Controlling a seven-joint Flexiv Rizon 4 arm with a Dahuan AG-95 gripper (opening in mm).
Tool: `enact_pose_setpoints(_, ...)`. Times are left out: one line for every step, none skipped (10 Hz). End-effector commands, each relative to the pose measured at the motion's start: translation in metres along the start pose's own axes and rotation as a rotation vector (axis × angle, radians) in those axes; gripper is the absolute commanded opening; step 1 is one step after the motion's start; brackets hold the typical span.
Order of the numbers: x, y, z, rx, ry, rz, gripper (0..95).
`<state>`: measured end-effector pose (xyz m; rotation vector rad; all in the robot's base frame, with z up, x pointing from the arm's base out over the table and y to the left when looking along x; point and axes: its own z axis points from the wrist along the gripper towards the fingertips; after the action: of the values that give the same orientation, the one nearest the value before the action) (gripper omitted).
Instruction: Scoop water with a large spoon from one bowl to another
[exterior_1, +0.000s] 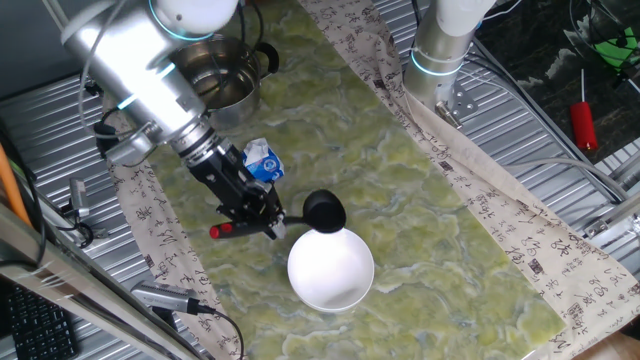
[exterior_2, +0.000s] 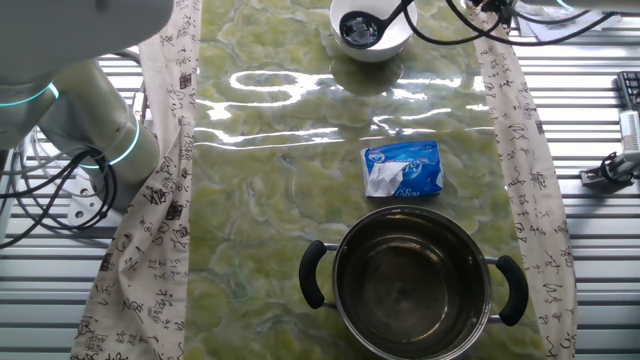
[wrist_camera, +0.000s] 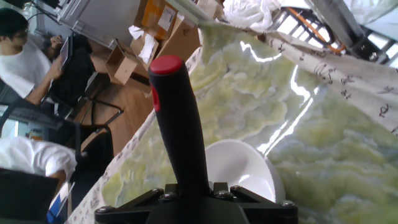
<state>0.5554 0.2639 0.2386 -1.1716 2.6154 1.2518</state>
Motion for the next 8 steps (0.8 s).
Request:
enact_pose_setpoints(-0.003,-0.003,0.006,0.007,-0.008,0.001,0.0)
enact_pose_setpoints(-0.004,-0.004,0.009,0.011,-0.011,0.002,0.0)
enact_pose_setpoints(-0.006,-0.005,0.012,0.016,-0.014,0.004,0.0)
enact_pose_setpoints(-0.009,-0.006,0.014,0.018,-0.015,0.007,0.0)
enact_pose_setpoints(-0.009,-0.008,0.014,0.023,-0.010,0.008,0.0)
enact_pose_setpoints(-0.009,-0.009,0.015,0.024,-0.009,0.004,0.0)
enact_pose_setpoints(-0.010,-0.012,0.016,0.027,-0.009,0.002,0.0)
enact_pose_setpoints(-0.010,-0.013,0.017,0.027,-0.011,0.002,0.0)
